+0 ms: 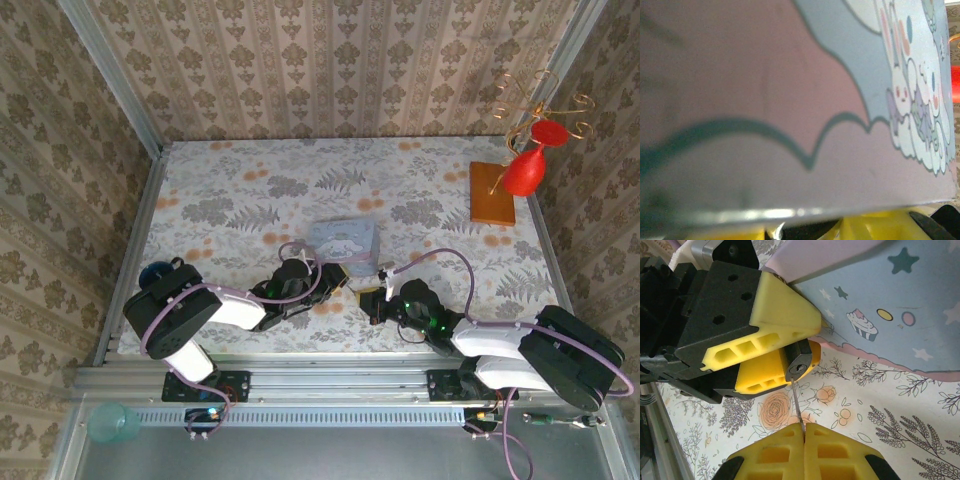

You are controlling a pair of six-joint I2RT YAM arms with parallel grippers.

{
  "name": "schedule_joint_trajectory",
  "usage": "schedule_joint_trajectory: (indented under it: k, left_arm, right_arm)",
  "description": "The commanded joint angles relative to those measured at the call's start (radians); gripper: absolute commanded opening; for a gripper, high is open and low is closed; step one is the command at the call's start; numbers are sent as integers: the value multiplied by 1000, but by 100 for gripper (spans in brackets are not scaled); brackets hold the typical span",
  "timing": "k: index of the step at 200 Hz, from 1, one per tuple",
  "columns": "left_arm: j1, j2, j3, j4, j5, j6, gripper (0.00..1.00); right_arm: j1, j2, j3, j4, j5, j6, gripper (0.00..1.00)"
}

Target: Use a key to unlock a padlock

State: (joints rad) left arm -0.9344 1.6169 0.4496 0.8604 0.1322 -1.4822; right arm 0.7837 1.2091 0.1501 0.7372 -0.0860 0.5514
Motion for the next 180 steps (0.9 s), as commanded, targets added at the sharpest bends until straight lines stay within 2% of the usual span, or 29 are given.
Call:
schedule_joint_trajectory:
  k: [1,103,180]
  left_arm:
    - [-2,-22,12,32,14,-14,8]
    - [-22,-33,15,26,11,-17,8]
    - [-27,-31,12,31,11,-17,8]
  right_arm:
    - [2,-9,3,15,7,-18,0]
    - [3,30,15,42,14,1,0]
    - [1,-11,14,39,17,24,0]
